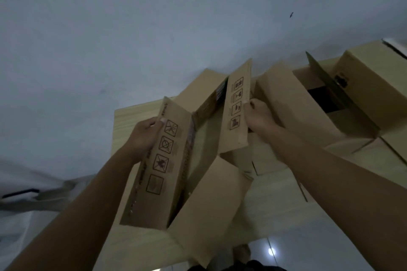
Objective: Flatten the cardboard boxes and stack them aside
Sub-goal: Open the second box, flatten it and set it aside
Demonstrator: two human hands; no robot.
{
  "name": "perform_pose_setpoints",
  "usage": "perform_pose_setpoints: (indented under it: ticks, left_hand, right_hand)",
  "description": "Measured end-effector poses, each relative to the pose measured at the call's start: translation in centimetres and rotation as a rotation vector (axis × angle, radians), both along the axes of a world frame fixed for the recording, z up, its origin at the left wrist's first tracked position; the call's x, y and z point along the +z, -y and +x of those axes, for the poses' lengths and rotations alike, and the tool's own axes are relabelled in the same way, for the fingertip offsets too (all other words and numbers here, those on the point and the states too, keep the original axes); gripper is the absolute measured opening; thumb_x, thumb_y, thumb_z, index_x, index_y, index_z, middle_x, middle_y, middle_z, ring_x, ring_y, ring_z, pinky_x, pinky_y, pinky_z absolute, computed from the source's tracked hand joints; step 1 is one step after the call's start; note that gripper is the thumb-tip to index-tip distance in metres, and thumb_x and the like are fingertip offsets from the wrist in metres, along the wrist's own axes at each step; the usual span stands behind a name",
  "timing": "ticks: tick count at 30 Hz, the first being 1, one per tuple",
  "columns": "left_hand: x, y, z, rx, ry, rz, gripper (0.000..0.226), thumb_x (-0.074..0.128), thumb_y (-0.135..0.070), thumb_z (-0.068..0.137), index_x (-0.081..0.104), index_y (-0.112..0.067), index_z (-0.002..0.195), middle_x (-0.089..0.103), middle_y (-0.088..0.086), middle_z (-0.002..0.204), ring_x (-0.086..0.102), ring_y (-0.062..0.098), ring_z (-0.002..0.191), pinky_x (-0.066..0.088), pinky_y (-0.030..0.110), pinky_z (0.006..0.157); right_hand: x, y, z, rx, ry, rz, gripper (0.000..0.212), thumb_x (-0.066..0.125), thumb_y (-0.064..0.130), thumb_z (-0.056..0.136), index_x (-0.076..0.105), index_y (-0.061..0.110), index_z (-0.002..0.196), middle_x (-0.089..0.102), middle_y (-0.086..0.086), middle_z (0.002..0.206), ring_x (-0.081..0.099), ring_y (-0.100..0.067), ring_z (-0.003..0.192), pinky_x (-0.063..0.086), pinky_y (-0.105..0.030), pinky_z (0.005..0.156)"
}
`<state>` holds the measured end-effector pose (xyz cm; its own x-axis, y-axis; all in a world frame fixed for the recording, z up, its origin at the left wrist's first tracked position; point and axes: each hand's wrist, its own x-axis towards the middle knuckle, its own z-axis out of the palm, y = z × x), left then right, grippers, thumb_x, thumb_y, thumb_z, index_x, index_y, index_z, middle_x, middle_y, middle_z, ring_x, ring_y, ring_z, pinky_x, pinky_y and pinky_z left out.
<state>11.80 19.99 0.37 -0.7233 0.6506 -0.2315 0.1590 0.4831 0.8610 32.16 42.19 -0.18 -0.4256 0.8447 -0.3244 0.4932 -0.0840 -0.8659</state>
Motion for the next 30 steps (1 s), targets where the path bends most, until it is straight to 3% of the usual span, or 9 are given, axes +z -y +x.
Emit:
perform_pose_setpoints:
  ticks: [3,7,10,14,18,22,24,27,30]
  left_hand:
    - [0.7,-0.2,3.0,-0.077,-0.038,0.039,0.036,0.050,-0.041,0.099,0.073,-0.016,0.087,0.074,0.001,0.084,0.070,0.015,0.075,0.053,0.027,0.064]
    - [0.1,-0.6,6.0,-0.132,-0.130,0.076,0.037,0.048,-0.041,0.099,0.057,-0.017,0.072,0.061,-0.004,0.072,0.056,0.012,0.071,0.040,0.030,0.069]
    - [-0.3,-0.9,7.9,-0.112,-0.180,0.061,0.039,0.048,-0.036,0.100,0.054,-0.023,0.064,0.051,-0.011,0.056,0.048,0.009,0.057,0.035,0.029,0.062]
    - [-0.2,-1.9,9.8,-0.156,-0.061,0.005,0.029,0.048,-0.037,0.098,0.074,-0.024,0.098,0.074,-0.003,0.094,0.067,0.016,0.091,0.049,0.031,0.080]
    - [0.5,-2.0,10.1,-0.282,0.267,-0.049,0.034,0.061,-0.044,0.090,0.063,-0.045,0.124,0.062,-0.020,0.126,0.054,0.003,0.118,0.045,0.031,0.099]
    - [-0.2,-1.3,8.9,-0.203,0.340,-0.056,0.050,0.057,-0.056,0.091,0.057,-0.031,0.134,0.050,-0.010,0.143,0.045,0.007,0.127,0.038,0.040,0.109]
    - [-0.7,-1.3,7.5,-0.016,0.270,-0.043,0.053,0.054,-0.056,0.092,0.056,-0.025,0.136,0.050,-0.005,0.143,0.046,0.011,0.126,0.035,0.041,0.112]
    - [-1.0,-1.3,4.9,0.237,0.316,-0.061,0.068,0.045,-0.065,0.091,0.050,-0.020,0.141,0.048,0.002,0.145,0.045,0.025,0.132,0.035,0.049,0.111]
    - [-1.4,-1.4,3.2,0.290,0.331,-0.095,0.078,0.038,-0.068,0.092,0.042,-0.012,0.146,0.042,0.010,0.150,0.041,0.032,0.135,0.035,0.046,0.108]
  right_hand:
    - [0.9,1.7,-1.9,0.025,-0.085,-0.086,0.030,0.037,0.030,0.107,0.057,0.019,0.126,0.067,-0.005,0.113,0.068,-0.021,0.084,0.057,-0.030,0.054]
    - [1.6,3.8,-3.8,0.048,-0.133,-0.209,0.026,0.042,0.036,0.104,0.060,0.018,0.111,0.068,-0.012,0.111,0.070,-0.032,0.092,0.063,-0.049,0.067]
    - [1.7,5.3,-4.5,0.109,-0.116,-0.312,0.035,0.046,0.046,0.102,0.059,0.017,0.117,0.065,-0.013,0.112,0.067,-0.030,0.098,0.063,-0.047,0.067]
    - [1.1,7.0,-5.1,0.228,-0.034,-0.343,0.057,0.052,0.066,0.089,0.054,0.024,0.127,0.063,-0.002,0.116,0.064,-0.024,0.100,0.061,-0.043,0.073]
    - [0.3,7.0,-4.7,0.120,0.001,-0.256,0.025,0.053,0.018,0.091,0.059,0.009,0.114,0.068,-0.014,0.104,0.068,-0.030,0.083,0.059,-0.036,0.059]
    - [-0.1,5.6,-3.0,0.079,-0.008,-0.237,0.028,0.045,0.006,0.091,0.064,0.007,0.111,0.069,-0.017,0.098,0.063,-0.030,0.068,0.046,-0.028,0.045]
    - [0.3,4.8,-1.9,0.045,-0.093,-0.278,0.025,0.048,0.007,0.095,0.063,0.017,0.112,0.070,-0.007,0.100,0.066,-0.025,0.082,0.052,-0.029,0.054]
    - [0.8,3.2,-0.1,0.009,-0.179,-0.338,0.028,0.061,0.016,0.093,0.065,0.018,0.121,0.072,-0.005,0.109,0.069,-0.028,0.097,0.060,-0.046,0.083]
    - [2.2,2.2,1.1,0.033,-0.285,-0.357,0.029,0.064,0.016,0.091,0.067,0.019,0.120,0.075,-0.009,0.109,0.070,-0.031,0.097,0.058,-0.044,0.083]
